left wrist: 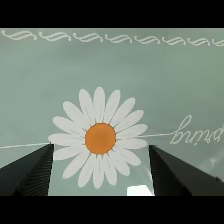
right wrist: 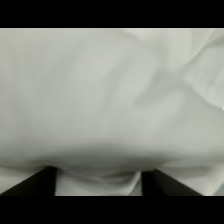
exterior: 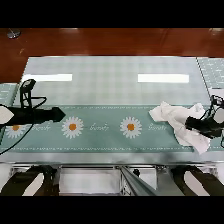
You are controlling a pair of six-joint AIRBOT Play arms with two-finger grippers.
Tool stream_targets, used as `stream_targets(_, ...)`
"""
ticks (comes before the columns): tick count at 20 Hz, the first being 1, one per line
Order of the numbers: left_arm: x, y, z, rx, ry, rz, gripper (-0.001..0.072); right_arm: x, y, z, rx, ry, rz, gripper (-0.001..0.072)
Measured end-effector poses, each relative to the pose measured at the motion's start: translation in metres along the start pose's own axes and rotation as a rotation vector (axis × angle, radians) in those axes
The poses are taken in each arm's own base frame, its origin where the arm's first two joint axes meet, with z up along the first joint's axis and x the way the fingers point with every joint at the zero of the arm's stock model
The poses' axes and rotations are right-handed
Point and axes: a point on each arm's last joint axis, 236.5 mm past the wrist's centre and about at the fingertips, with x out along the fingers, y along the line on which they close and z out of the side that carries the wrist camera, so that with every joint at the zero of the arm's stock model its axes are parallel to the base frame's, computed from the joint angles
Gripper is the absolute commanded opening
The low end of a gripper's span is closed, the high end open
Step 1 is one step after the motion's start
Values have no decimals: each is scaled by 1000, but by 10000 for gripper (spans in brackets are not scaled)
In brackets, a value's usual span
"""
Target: Fold the shirts.
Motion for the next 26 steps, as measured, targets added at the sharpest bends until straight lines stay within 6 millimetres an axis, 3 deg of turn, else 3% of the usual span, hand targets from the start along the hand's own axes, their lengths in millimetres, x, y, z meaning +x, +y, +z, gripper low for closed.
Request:
stream_targets(1,5,1,-1,-11,7,-3,701,6,1,2,4,22,11,29)
stream_targets(4,11,0,2,-20,15,-11,701,-1,16,22,-24,17,86,30)
stream_targets(6,4,-3,16,-1,-10,-17,701,-33,32,53,-43,-76,169,30)
stream_targets(8,-9,-9,29,28,-30,-26,701,-87,42,90,-67,-226,237,30)
stream_targets(10,-23,-17,41,67,-46,-35,701,-159,53,120,-90,-406,326,30)
stream_targets(13,-39,-25,47,113,-56,-45,701,-281,64,140,-152,-671,449,29)
stream_targets(16,-47,-28,48,134,-58,-49,701,-389,69,128,-234,-874,547,29)
stream_targets(18,-49,-30,50,139,-65,-51,701,-449,71,111,-286,-991,601,29)
stream_targets(20,-51,-31,52,142,-76,-54,701,-492,75,92,-332,-1073,658,28)
stream_targets(23,-51,-32,57,139,-95,-59,701,-527,90,60,-419,-1104,768,28)
stream_targets(26,-51,-34,61,139,-112,-62,701,-519,118,32,-532,-994,879,29)
